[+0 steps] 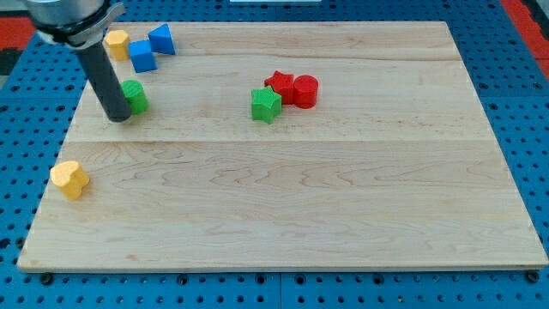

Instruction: Push the yellow heart below the blue triangle

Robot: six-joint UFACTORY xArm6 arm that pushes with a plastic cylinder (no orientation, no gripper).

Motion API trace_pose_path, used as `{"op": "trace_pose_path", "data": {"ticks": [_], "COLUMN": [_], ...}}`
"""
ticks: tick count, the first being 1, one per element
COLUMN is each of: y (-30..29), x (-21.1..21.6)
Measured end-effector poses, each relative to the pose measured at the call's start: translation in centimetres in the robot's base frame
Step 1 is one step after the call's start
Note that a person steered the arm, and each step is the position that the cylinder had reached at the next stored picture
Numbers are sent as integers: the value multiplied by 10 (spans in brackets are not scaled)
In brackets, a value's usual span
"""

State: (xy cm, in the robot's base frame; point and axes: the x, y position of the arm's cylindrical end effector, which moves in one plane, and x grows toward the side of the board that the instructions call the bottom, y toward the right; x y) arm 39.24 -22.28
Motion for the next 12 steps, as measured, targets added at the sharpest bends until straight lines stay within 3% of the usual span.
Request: {"op": "trace_pose_path", "data": {"ticks": [1,2,3,4,6,7,8,9,10,11,12], "y": [-54,-29,113,91,46,-54,-74,-31,-40,-13,9], "x": [-20,-46,-31,-8,157,155,120,115,151,175,113]}}
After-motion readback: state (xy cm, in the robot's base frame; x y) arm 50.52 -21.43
